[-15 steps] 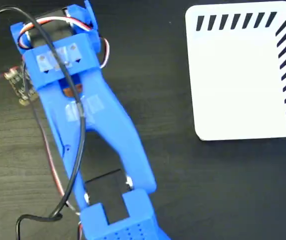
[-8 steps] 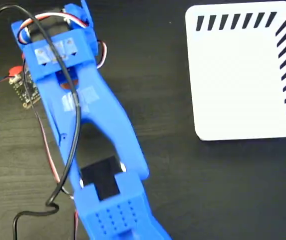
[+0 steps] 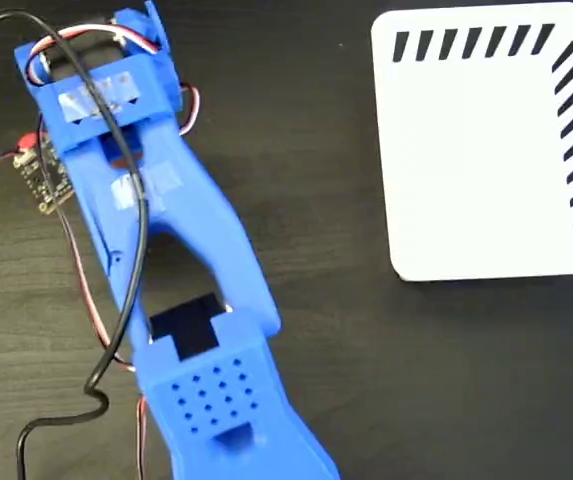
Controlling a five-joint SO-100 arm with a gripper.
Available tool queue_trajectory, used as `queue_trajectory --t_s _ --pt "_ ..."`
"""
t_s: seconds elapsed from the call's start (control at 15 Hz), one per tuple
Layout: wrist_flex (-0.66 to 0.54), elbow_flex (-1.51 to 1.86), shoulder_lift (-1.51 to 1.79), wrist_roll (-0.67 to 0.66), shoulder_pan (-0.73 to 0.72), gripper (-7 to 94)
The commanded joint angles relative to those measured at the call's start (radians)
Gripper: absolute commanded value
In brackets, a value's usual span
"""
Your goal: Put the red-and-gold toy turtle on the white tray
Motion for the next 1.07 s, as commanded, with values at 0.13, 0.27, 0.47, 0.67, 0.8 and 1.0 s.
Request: queue_trajectory --t_s 0.13,0.27,0.47,0.67,0.8,1.0 --pt "-0.046 -0.077 0.002 0.031 -0.003 70" --pt "-0.046 -0.097 -0.038 0.029 -0.005 70" --pt "-0.046 -0.097 -0.041 0.029 -0.009 66" --pt "-0.046 -0.095 -0.038 0.035 -0.015 66" --pt "-0.046 -0.098 -0.034 0.048 -0.018 66" --pt "-0.046 -0.101 -0.021 0.064 -0.021 66"
